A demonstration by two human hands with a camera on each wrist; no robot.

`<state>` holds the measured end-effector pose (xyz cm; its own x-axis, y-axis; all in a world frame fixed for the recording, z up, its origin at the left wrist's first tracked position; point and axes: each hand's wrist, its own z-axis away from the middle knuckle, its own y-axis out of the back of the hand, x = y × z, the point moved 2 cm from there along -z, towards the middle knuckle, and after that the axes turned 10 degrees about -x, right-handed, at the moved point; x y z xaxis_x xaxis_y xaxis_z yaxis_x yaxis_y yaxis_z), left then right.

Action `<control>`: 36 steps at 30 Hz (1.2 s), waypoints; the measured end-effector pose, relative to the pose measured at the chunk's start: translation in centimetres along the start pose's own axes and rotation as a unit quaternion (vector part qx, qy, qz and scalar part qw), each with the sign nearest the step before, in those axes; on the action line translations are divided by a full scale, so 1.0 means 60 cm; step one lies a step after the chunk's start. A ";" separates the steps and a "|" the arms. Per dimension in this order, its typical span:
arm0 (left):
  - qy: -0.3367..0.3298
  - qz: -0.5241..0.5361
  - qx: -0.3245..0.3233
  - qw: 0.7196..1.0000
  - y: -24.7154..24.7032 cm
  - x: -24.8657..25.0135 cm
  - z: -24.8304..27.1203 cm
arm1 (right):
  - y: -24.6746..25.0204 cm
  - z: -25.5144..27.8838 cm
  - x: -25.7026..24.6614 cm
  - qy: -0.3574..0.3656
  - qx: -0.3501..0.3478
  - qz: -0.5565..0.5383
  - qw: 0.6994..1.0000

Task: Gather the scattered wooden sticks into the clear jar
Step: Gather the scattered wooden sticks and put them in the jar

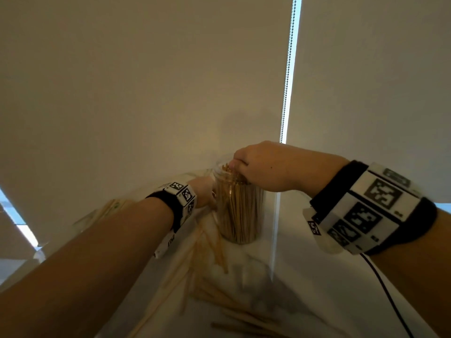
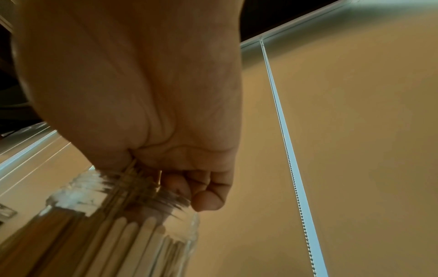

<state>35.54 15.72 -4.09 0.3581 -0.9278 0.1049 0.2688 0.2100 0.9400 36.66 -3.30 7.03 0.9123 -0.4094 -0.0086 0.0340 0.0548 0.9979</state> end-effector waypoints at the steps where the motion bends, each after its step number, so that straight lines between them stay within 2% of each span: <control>1: -0.005 -0.001 0.018 1.000 -0.006 -0.008 -0.001 | 0.001 0.003 -0.001 -0.002 -0.004 0.004 1.000; 4: 0.002 0.012 0.030 0.999 -0.022 -0.017 0.034 | 0.000 0.009 0.001 -0.012 0.009 -0.038 0.999; 6: -0.002 0.012 0.039 0.999 -0.032 -0.017 0.063 | -0.004 0.012 0.004 -0.025 0.055 -0.088 0.994; 9: -0.008 0.031 0.043 0.999 -0.053 -0.018 0.106 | -0.002 0.021 -0.002 -0.029 0.130 -0.091 0.987; 10: -0.009 0.043 0.041 0.998 -0.058 -0.016 0.123 | -0.002 0.024 -0.007 -0.033 0.125 -0.085 0.988; 14: -0.019 0.049 0.030 0.998 -0.075 0.001 0.193 | -0.001 0.037 -0.031 -0.082 0.022 -0.034 0.996; 16: -0.029 0.054 0.016 0.998 -0.083 0.006 0.224 | 0.001 0.044 -0.038 -0.092 0.005 -0.008 0.996; 17: -0.037 0.061 0.015 0.997 -0.086 0.006 0.237 | 0.005 0.049 -0.043 -0.094 0.028 0.007 0.995; 19: -0.055 0.088 0.026 0.994 -0.087 0.006 0.263 | 0.013 0.063 -0.060 -0.077 0.142 0.022 0.987; 20: -0.060 0.108 0.042 0.991 -0.086 0.005 0.276 | 0.014 0.071 -0.074 -0.049 0.207 -0.001 0.977; 21: -0.058 0.121 0.064 0.989 -0.085 0.001 0.286 | 0.010 0.080 -0.092 -0.020 0.243 -0.037 0.969; 22: -0.045 0.125 0.083 0.988 -0.084 -0.002 0.296 | 0.000 0.083 -0.110 -0.003 0.236 -0.068 0.969; 23: -0.022 0.124 0.087 0.988 -0.085 -0.007 0.303 | -0.016 0.080 -0.127 0.006 0.194 -0.082 0.978; 25: 0.045 0.103 0.035 0.993 -0.094 -0.017 0.314 | -0.065 0.059 -0.151 -0.002 0.029 -0.054 0.998; 27: 0.084 0.064 -0.029 0.994 -0.106 -0.018 0.322 | -0.116 0.035 -0.166 -0.022 -0.137 -0.007 0.990; 28: 0.084 0.054 -0.036 0.994 -0.111 -0.015 0.322 | -0.135 0.025 -0.171 -0.025 -0.184 0.019 0.982; 30: 0.067 0.063 -0.026 0.995 -0.116 -0.007 0.321 | -0.155 0.013 -0.175 -0.024 -0.201 0.058 0.978; 33: 0.053 0.111 -0.010 0.992 -0.119 0.001 0.321 | -0.163 0.016 -0.172 -0.021 -0.161 0.075 0.984; 36: 0.028 0.161 -0.015 0.987 -0.113 -0.007 0.331 | -0.163 0.034 -0.167 -0.003 -0.156 0.081 0.984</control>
<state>15.83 8.57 -4.04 0.4779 -0.7935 0.3768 0.1592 0.5001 0.8512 26.32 -1.61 -2.50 0.9137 -0.3773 0.1512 0.0123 0.3975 0.9175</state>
